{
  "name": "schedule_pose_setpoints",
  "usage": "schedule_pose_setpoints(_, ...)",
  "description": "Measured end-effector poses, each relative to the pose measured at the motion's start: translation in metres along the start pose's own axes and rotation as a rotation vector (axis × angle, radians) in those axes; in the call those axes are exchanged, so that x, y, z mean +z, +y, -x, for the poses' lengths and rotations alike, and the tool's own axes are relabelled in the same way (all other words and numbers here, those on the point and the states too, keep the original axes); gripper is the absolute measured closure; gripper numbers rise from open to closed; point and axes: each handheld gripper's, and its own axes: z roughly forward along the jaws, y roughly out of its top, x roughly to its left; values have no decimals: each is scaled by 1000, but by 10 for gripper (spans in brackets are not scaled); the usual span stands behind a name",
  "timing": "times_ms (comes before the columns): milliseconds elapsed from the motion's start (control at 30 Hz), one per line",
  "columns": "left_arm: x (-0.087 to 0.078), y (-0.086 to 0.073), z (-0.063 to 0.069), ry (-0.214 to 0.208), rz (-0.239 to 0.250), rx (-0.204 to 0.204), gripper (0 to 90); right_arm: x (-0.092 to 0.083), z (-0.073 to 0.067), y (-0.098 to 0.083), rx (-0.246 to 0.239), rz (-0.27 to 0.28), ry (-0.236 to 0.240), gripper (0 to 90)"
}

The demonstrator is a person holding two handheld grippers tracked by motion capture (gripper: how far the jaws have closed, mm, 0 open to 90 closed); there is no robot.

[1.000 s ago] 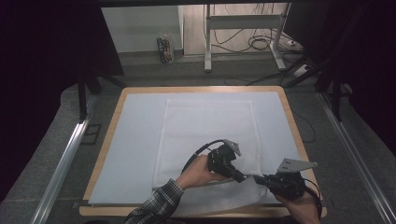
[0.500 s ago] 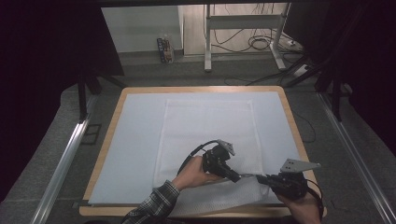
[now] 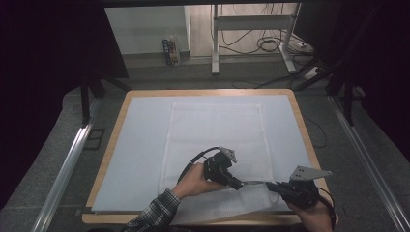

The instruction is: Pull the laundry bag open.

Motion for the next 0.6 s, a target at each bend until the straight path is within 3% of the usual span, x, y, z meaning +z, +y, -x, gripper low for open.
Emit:
schedule_pose_setpoints(300, -6, -12, -1, 0, 10, -23, 874, 0, 3, -3, 10, -3, -1, 856)
schedule_pose_setpoints(433, -6, -14, 0, 7, 8, -17, 874, 1, 1, -2, 3, -14, -2, 856)
schedule_pose_setpoints(500, -7, -16, 1, 30, 2, -15, 874, 2, 0, -2, -4, -18, -13, 856)
schedule_pose_setpoints(600, -10, -20, 0, 25, 6, -17, 873, 2, 1, -3, 9, -19, -11, 856)
